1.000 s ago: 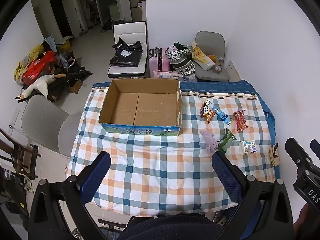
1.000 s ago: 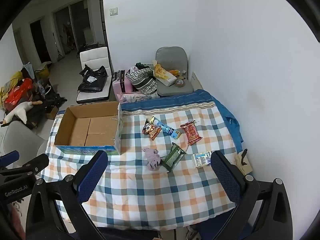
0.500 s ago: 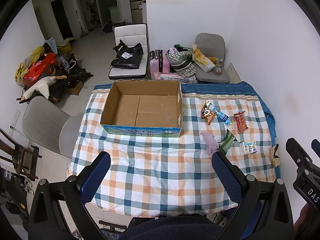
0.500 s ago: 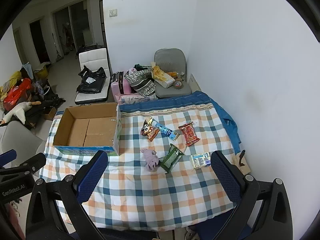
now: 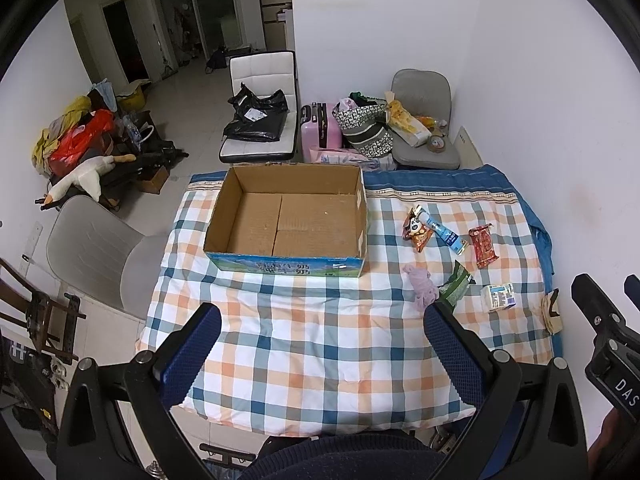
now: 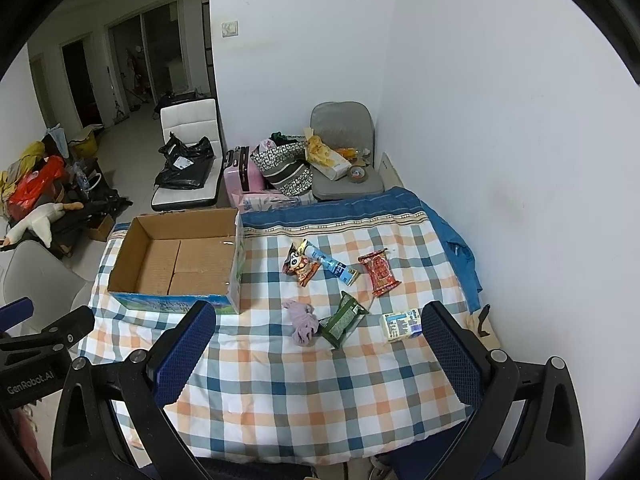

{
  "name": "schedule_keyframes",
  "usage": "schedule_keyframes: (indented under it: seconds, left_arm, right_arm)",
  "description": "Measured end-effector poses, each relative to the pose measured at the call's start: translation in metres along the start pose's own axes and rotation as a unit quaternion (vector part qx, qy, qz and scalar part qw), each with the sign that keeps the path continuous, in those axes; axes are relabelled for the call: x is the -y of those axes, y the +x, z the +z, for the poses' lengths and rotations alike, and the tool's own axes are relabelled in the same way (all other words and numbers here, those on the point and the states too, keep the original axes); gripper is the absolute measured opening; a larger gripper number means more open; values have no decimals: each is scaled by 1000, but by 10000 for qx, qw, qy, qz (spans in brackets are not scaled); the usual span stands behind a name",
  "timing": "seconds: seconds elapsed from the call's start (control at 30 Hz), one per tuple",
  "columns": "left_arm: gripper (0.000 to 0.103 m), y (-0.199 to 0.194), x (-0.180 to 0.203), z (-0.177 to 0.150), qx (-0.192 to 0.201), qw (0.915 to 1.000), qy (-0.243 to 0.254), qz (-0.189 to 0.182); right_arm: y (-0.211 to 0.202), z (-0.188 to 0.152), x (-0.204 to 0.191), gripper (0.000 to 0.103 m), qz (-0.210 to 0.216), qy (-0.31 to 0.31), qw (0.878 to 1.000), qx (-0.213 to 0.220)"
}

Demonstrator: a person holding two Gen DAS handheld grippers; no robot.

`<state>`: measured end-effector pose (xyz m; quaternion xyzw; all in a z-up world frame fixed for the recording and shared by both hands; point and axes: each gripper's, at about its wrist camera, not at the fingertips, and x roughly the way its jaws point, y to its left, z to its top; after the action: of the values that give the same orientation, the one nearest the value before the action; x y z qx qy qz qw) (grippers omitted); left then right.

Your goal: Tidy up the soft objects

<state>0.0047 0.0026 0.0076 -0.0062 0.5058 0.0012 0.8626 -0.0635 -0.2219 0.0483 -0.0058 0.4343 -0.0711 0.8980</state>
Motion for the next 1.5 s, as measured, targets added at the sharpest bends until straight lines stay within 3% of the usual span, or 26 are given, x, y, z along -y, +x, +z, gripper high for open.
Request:
schedule_keyframes:
  seconds: [0.33,1.5]
  left_arm:
    - [103,-11,-16,14,150,9999,-22,81]
    - [103,-13,-14,7,251,9996,-53,125]
  right_arm:
    - [-5,12,-4,103,5,-16,10000,73]
    - [-8,7,-6,103,-12,-29,9999,125]
